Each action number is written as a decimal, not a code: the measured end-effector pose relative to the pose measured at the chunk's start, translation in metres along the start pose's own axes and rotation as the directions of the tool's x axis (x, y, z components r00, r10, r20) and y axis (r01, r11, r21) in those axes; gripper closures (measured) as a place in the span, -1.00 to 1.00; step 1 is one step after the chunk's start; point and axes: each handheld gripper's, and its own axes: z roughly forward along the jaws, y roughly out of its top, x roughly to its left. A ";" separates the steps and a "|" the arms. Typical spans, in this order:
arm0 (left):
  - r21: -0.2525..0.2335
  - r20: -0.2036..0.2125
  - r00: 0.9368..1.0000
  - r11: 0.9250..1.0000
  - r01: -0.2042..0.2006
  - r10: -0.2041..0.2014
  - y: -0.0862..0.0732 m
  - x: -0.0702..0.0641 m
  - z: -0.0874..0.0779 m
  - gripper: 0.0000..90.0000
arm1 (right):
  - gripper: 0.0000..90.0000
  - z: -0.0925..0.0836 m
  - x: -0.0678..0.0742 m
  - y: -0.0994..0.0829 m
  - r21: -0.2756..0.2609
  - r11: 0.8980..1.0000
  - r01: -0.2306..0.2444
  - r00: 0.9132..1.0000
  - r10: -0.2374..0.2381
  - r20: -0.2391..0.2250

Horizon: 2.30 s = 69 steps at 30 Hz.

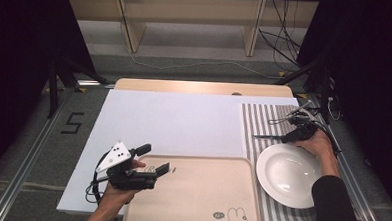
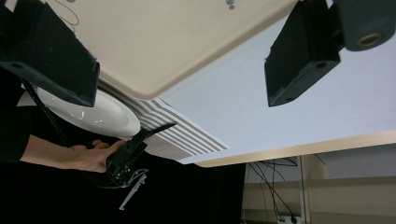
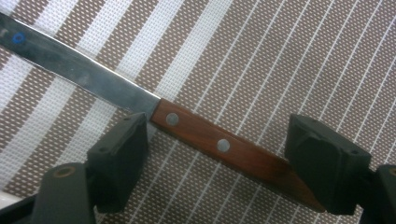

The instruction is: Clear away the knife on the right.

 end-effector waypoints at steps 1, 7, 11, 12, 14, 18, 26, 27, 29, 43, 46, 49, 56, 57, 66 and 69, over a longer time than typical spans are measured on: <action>0.000 0.000 1.000 1.000 -0.001 0.001 0.000 0.000 0.000 -0.77 | -0.46 0.000 0.000 0.000 0.008 1.000 -0.001 1.000 0.001 -0.002; 0.001 0.000 1.000 1.000 -0.002 0.002 0.000 0.000 0.000 -0.77 | -0.34 -0.002 -0.002 -0.001 0.051 0.999 -0.008 0.999 0.010 -0.035; 0.001 -0.001 1.000 1.000 -0.001 0.001 0.000 0.000 0.000 -0.77 | -0.17 -0.004 -0.003 -0.001 0.073 0.997 -0.008 0.999 0.012 -0.047; 0.001 0.000 1.000 1.000 -0.004 0.004 0.000 0.000 0.000 -0.77 | -0.11 -0.005 -0.003 -0.001 0.077 0.997 -0.005 0.999 0.009 -0.049; 0.002 -0.001 1.000 1.000 -0.005 0.005 0.000 0.000 0.001 -0.77 | 0.00 -0.006 -0.003 0.000 0.086 0.996 0.009 0.998 -0.004 -0.055; 0.001 -0.002 1.000 1.000 -0.004 0.004 0.000 0.000 0.000 -0.77 | 0.14 -0.006 -0.001 0.002 0.098 0.995 0.020 0.998 -0.014 -0.065; 0.000 -0.003 1.000 1.000 -0.007 0.007 0.000 0.000 0.000 -0.77 | 0.57 -0.007 0.009 0.009 0.142 0.986 0.086 0.995 -0.076 -0.070; 0.000 -0.003 1.000 1.000 -0.004 0.004 0.000 0.000 0.000 -0.77 | 0.57 -0.007 0.009 0.009 0.142 0.986 0.086 0.995 -0.076 -0.070; 0.000 -0.003 1.000 1.000 -0.004 0.004 0.000 0.000 0.000 -0.77 | 0.67 -0.008 0.011 0.009 0.144 0.985 0.097 0.993 -0.087 -0.078; 0.004 -0.004 1.000 1.000 -0.003 0.003 0.000 0.000 0.001 -0.77 | 0.72 -0.013 0.021 0.014 0.107 0.975 0.192 0.977 -0.200 0.069; 0.004 -0.003 1.000 1.000 -0.004 0.004 0.000 0.000 0.001 -0.77 | 0.72 -0.021 0.021 0.015 0.068 0.977 0.204 0.970 -0.211 0.120; 0.006 -0.002 1.000 1.000 -0.006 0.006 0.000 -0.001 0.002 -0.77 | 0.72 -0.030 0.020 0.016 0.024 0.976 0.217 0.965 -0.218 0.143; 0.006 -0.001 1.000 1.000 -0.006 0.006 0.000 0.000 0.002 -0.77 | 0.72 -0.051 0.034 0.014 -0.116 0.966 0.230 0.967 -0.213 0.137; 0.004 0.000 1.000 1.000 -0.004 0.004 0.000 0.000 0.002 -0.77 | 0.72 -0.060 0.040 0.011 -0.176 0.960 0.219 0.973 -0.200 0.116; 0.009 0.004 1.000 1.000 -0.013 0.013 0.000 -0.001 0.001 -0.77 | 0.72 -0.086 0.070 -0.004 -0.358 0.918 0.170 0.979 -0.199 -0.046; 0.006 0.006 1.000 1.000 -0.012 0.012 0.001 -0.002 0.001 -0.77 | 0.72 -0.092 0.083 -0.005 -0.407 0.902 0.146 0.965 -0.221 -0.142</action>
